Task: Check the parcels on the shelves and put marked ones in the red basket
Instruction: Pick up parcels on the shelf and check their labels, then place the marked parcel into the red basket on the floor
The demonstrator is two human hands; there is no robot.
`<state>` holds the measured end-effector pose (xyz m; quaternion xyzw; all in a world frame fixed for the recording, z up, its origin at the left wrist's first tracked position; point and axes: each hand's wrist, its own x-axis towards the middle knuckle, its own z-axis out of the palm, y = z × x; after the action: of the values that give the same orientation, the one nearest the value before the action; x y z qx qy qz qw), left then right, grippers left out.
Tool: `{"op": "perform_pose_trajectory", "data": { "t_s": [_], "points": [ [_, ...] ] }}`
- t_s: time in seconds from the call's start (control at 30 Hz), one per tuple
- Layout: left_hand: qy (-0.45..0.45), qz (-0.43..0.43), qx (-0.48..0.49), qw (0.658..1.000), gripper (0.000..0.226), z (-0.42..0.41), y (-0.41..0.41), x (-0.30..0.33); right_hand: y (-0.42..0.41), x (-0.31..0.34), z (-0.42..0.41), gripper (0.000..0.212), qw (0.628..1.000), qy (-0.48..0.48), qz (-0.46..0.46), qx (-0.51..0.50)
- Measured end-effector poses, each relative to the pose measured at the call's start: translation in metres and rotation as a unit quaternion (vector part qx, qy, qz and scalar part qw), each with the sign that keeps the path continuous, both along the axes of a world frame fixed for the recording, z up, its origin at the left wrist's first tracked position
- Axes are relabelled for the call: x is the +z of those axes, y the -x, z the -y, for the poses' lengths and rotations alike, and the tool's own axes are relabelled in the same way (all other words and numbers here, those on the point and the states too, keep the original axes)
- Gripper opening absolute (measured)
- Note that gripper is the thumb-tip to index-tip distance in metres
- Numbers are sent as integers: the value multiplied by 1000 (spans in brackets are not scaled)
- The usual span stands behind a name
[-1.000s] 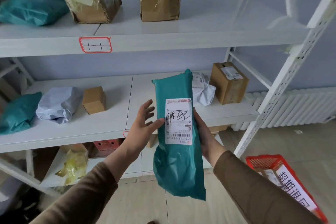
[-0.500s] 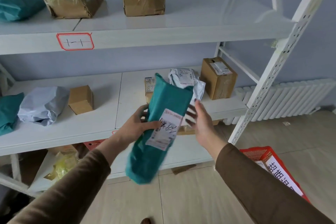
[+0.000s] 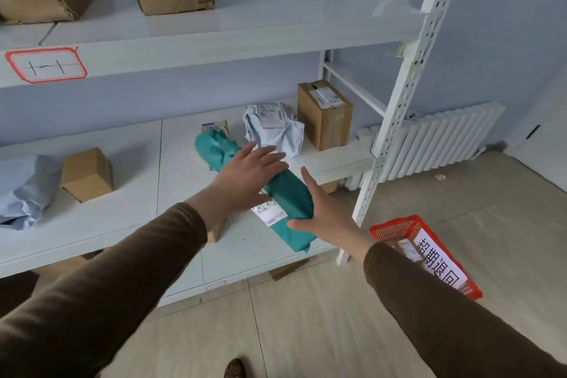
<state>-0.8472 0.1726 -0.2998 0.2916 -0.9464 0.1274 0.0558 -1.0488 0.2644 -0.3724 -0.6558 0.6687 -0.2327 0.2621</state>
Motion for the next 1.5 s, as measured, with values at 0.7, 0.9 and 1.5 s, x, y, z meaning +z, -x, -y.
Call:
{"op": "perform_pose_trajectory", "data": {
  "t_s": [0.7,0.9,1.5],
  "points": [
    [-764,-351,150,521,74,-56,129,-106,98,-40,-87,42,816,-61,508,-269],
    [-795,-319,175,486,78,-72,185,-144,138,-77,-113,27,794,-76,488,-355],
    [-814,-315,253,417,67,-188,468,-248,413,-170,-213,39,774,-154,446,-422]
  ]
}}
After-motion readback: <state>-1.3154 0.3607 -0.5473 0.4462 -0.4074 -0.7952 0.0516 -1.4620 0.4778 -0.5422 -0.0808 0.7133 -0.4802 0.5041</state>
